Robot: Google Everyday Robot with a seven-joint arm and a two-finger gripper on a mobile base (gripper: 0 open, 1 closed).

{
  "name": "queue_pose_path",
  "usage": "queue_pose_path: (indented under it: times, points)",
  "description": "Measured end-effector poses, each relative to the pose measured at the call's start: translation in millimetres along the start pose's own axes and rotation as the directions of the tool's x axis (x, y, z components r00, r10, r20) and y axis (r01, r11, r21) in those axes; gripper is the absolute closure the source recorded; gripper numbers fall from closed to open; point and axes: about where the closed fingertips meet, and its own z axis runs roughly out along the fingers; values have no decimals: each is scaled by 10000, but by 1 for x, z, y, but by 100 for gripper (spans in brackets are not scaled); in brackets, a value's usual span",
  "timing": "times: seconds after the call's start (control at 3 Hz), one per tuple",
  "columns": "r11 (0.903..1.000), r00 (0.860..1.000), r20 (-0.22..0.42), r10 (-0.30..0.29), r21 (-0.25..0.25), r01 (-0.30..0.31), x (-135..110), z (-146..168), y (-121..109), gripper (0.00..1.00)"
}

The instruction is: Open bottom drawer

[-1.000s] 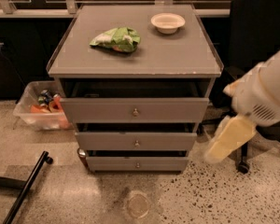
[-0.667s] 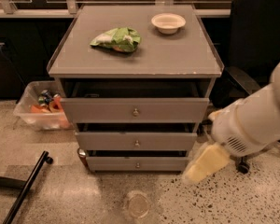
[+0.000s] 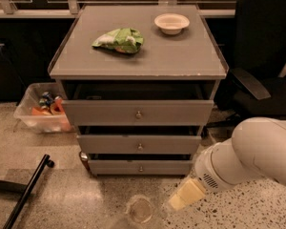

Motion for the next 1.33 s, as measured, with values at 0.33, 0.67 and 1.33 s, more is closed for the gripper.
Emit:
queue_pose_path:
  times: [0.33, 0.67, 1.33]
  points:
    - [10000, 10000, 1, 1, 1, -1, 0, 0, 0, 0]
    - [9971, 9973, 320, 656, 372, -668, 1, 16, -14, 0]
    - [9595, 9532, 1554, 2594, 706, -2727, 39, 108, -75, 0]
